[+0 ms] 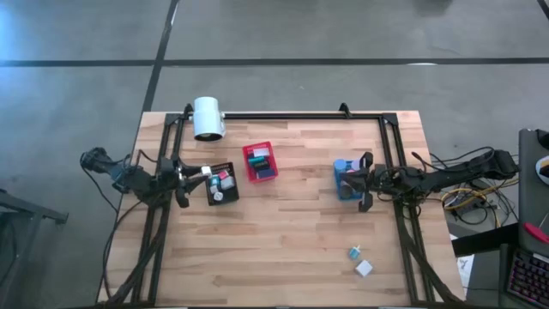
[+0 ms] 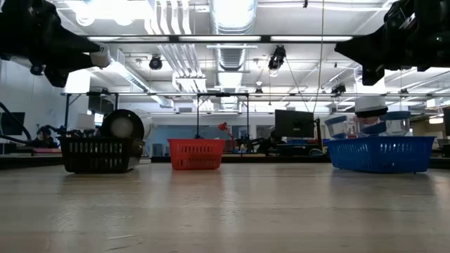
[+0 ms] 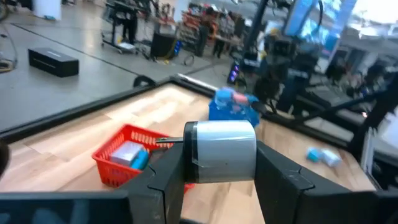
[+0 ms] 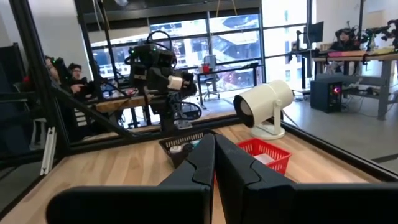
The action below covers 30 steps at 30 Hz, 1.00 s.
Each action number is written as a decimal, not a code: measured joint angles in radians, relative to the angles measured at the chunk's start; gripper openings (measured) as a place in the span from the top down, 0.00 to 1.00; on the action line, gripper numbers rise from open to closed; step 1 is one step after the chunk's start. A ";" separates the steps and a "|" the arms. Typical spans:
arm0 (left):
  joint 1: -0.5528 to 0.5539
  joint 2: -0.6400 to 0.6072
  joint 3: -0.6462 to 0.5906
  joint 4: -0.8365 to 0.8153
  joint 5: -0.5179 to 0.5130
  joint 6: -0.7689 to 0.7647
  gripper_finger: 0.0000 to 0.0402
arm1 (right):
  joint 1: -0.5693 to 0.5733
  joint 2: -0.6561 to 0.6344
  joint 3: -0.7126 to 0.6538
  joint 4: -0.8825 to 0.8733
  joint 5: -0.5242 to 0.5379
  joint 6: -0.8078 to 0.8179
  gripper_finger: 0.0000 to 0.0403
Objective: Pick & Place Office items
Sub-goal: Put the white black charger adapter into the black bin
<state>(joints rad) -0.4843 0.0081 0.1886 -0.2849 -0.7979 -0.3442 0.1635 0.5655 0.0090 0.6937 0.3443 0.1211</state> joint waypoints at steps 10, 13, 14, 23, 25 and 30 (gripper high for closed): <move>0.005 0.241 0.118 -0.005 0.013 -0.014 0.62 | 0.000 0.000 0.000 0.004 0.026 -0.001 0.98; 0.019 0.343 0.205 -0.080 0.013 -0.020 0.62 | 0.000 0.000 0.000 0.005 0.026 -0.001 0.98; 0.027 0.379 0.243 -0.128 0.013 -0.039 0.62 | 0.000 0.000 0.000 0.005 0.026 -0.001 0.98; 0.143 0.660 0.535 -0.631 0.107 -0.260 0.62 | 0.000 0.000 0.000 0.005 0.026 -0.001 0.98; 0.164 0.712 0.549 -0.633 0.154 -0.251 0.62 | 0.000 0.000 0.000 0.005 0.026 -0.001 0.98; 0.204 0.815 0.531 -0.632 0.233 -0.223 0.62 | 0.000 0.000 0.000 0.006 0.026 0.000 0.98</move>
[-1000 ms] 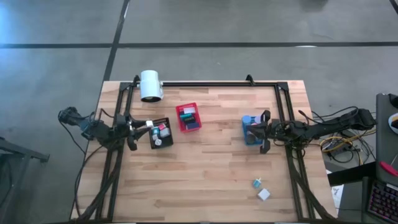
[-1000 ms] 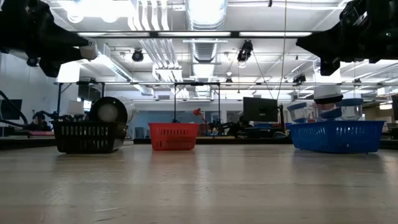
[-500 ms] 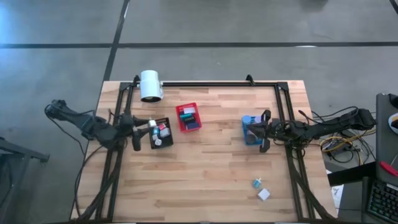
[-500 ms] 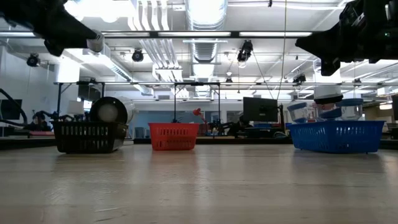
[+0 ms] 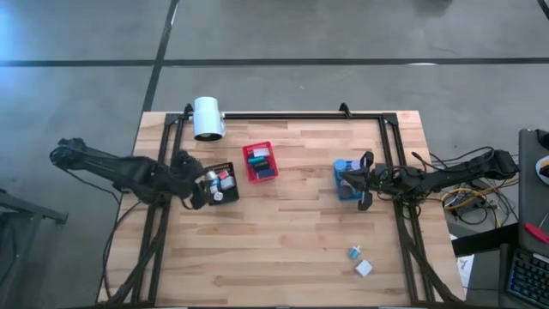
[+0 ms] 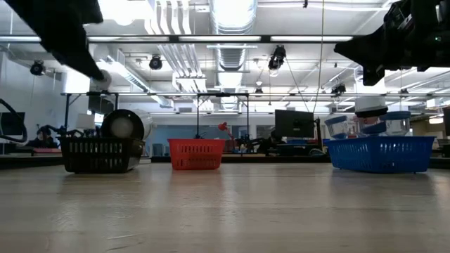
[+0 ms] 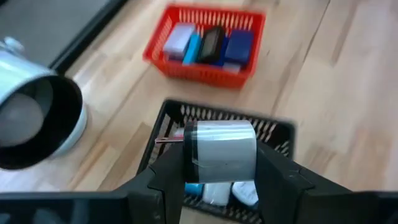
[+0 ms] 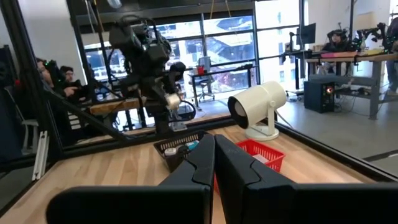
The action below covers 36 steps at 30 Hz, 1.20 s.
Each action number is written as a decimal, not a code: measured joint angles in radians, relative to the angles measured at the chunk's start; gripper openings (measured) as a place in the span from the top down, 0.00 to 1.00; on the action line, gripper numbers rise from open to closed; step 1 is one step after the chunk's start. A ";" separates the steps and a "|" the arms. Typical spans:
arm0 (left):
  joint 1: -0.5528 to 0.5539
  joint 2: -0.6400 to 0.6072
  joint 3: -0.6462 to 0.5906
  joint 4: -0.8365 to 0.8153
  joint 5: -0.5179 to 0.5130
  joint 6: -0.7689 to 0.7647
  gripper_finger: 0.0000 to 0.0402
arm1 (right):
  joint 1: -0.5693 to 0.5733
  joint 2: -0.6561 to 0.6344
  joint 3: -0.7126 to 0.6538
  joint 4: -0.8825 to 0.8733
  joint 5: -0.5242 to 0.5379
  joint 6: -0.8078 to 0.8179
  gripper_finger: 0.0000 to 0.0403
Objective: Pick & Place Office items
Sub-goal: Put the white black charger adapter into the black bin
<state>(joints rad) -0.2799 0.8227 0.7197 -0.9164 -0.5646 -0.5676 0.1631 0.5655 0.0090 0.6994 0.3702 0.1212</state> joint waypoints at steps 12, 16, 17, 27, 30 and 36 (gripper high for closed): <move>0.058 0.113 -0.077 0.104 0.136 0.017 0.62 | 0.000 0.000 0.000 0.016 0.000 -0.011 0.98; 0.079 0.143 -0.072 0.105 0.176 0.018 0.62 | 0.000 0.000 0.000 0.016 0.000 0.006 0.98; 0.085 0.150 -0.071 0.106 0.189 0.018 0.62 | 0.000 0.000 0.000 0.016 -0.001 0.005 0.98; 0.137 0.233 -0.070 0.102 0.214 0.030 0.62 | 0.000 0.000 0.000 0.016 -0.001 -0.008 0.98; 0.156 0.287 -0.071 0.101 0.224 0.039 0.62 | 0.000 0.000 0.000 0.015 -0.001 -0.001 0.98; 0.168 0.373 -0.071 0.116 0.228 0.041 0.62 | 0.000 0.002 0.000 0.009 -0.003 0.022 0.98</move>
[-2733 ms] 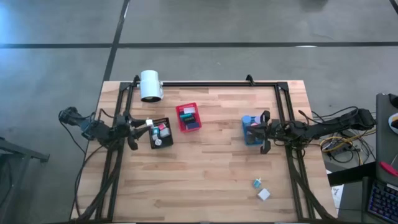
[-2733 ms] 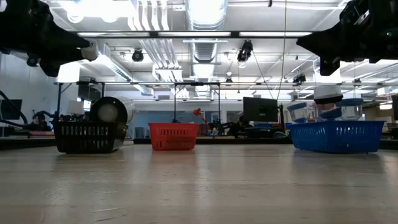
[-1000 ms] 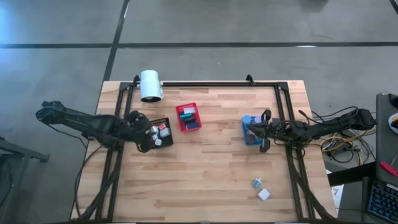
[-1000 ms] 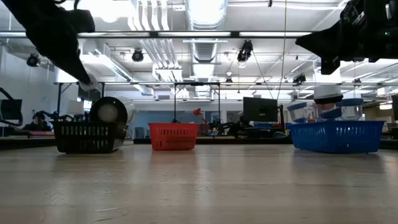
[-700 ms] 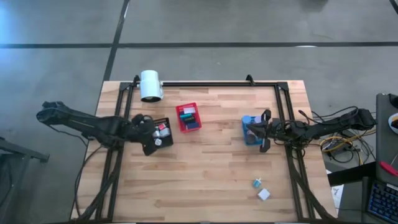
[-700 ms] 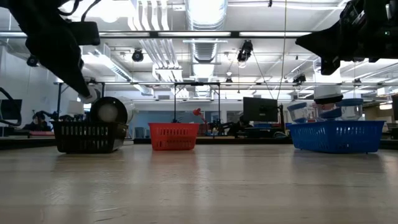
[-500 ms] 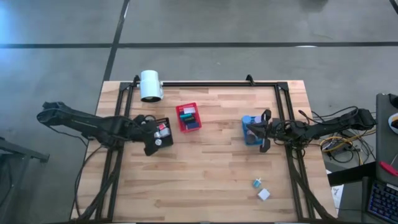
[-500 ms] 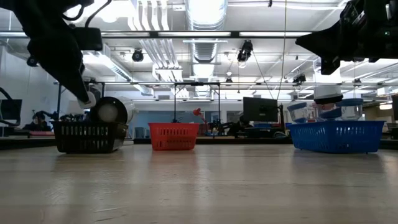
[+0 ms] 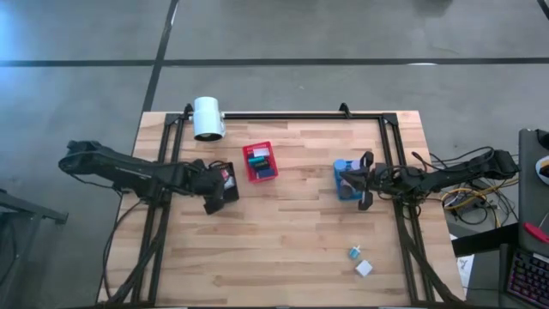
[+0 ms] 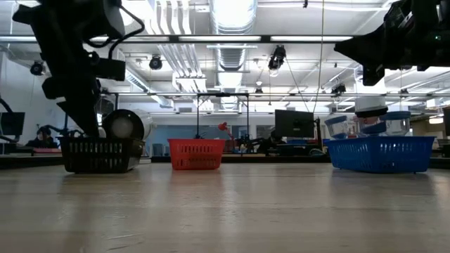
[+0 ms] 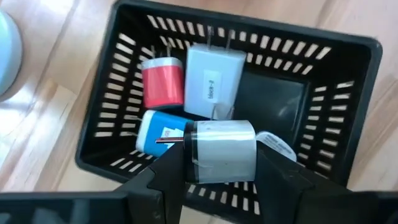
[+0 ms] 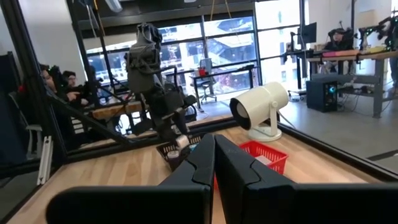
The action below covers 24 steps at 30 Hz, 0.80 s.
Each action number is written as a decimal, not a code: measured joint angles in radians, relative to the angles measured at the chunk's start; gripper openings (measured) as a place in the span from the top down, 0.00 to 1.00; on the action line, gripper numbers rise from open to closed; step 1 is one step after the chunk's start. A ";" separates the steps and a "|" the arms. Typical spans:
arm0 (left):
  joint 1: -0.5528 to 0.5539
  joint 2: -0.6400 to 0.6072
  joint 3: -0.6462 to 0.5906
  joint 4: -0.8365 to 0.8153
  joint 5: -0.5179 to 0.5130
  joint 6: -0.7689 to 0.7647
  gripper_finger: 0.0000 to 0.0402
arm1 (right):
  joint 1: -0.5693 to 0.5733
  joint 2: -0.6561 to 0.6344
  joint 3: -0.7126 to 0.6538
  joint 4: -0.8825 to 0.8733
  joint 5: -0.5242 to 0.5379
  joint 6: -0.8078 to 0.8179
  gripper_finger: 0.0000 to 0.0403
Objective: Pick & Place Office items
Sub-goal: Put the white black charger adapter into the black bin, then put the light blue charger adapter into the black bin
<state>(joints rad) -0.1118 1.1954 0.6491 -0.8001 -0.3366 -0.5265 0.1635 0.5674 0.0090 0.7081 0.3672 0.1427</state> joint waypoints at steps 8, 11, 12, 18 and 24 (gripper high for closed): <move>0.006 0.071 0.012 0.018 0.015 0.036 0.58 | 0.000 0.019 0.000 -0.002 0.000 -0.002 0.98; 0.007 0.078 0.029 0.012 0.024 0.058 0.43 | 0.000 0.019 0.000 -0.001 0.000 -0.005 0.98; 0.007 0.077 0.042 0.010 0.031 0.075 0.38 | 0.000 0.019 0.000 -0.001 0.000 -0.009 0.98; 0.007 0.035 0.146 -0.015 0.031 0.150 0.19 | 0.000 0.019 0.000 -0.002 0.000 -0.029 0.98; 0.007 -0.050 0.218 0.014 0.025 0.280 0.18 | 0.000 0.019 0.000 -0.002 0.000 -0.050 0.98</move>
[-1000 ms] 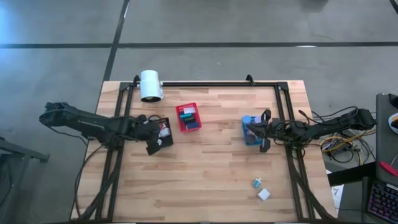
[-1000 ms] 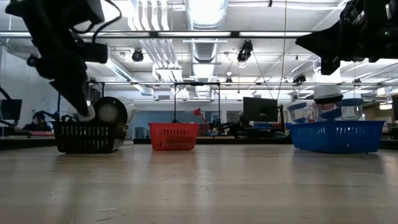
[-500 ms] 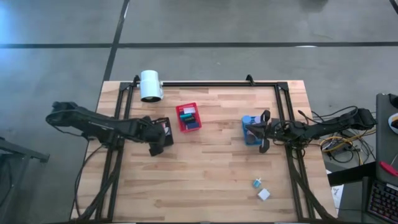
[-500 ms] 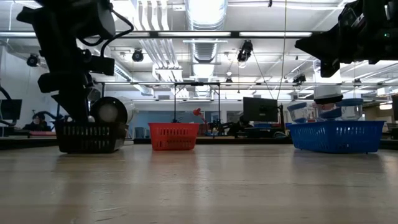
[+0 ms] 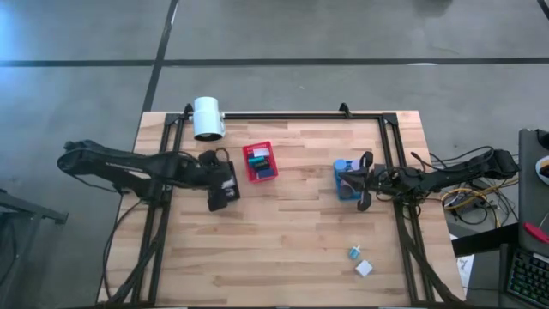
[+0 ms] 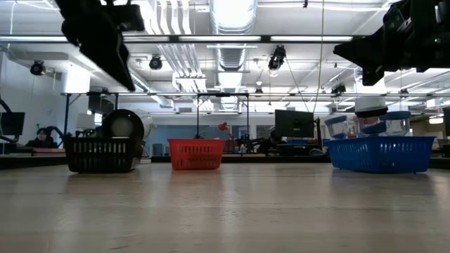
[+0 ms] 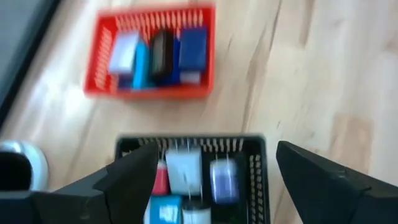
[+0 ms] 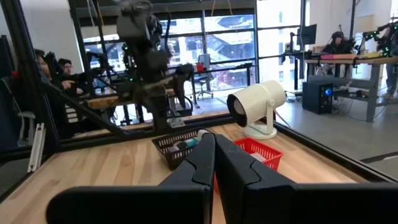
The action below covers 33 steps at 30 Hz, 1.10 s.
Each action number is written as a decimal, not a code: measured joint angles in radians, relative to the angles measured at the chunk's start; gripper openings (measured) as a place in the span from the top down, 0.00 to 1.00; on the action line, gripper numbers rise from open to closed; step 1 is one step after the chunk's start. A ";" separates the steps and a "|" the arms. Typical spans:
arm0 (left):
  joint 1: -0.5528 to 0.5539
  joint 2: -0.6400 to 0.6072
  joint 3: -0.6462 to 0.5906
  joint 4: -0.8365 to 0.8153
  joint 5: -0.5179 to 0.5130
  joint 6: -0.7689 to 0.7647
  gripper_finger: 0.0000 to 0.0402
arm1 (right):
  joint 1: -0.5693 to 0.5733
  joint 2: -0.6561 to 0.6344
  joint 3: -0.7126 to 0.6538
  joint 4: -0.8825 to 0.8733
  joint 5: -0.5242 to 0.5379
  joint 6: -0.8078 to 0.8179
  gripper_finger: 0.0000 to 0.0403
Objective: Pick & Place Office items
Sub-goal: Put the light blue charger adapter into the black bin
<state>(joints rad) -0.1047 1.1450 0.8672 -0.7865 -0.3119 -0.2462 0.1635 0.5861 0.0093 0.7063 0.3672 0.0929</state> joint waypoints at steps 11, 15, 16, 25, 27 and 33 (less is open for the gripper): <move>0.011 -0.378 -0.281 0.652 -0.032 0.280 0.45 | 0.000 0.000 0.000 0.000 0.000 0.001 0.98; 0.096 -0.539 -0.454 0.873 0.120 0.339 0.68 | 0.000 0.000 0.000 0.000 0.000 0.001 0.98; 0.128 -0.572 -0.476 0.875 0.171 0.333 0.74 | 0.000 0.000 0.000 -0.001 0.000 0.001 0.98; 0.344 -0.741 -0.606 0.878 0.351 0.234 0.98 | 0.000 0.000 0.000 -0.004 0.000 -0.014 0.98; 0.346 -0.762 -0.634 0.909 0.367 0.225 0.99 | 0.000 0.000 0.000 -0.004 0.000 -0.014 0.98; 0.346 -0.778 -0.688 0.928 0.328 0.197 0.99 | 0.000 -0.002 0.000 0.018 0.001 -0.017 0.98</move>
<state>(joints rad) 0.2412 0.3672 0.1794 0.1415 0.0165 -0.0494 0.1635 0.5846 0.0093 0.7243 0.3682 0.0760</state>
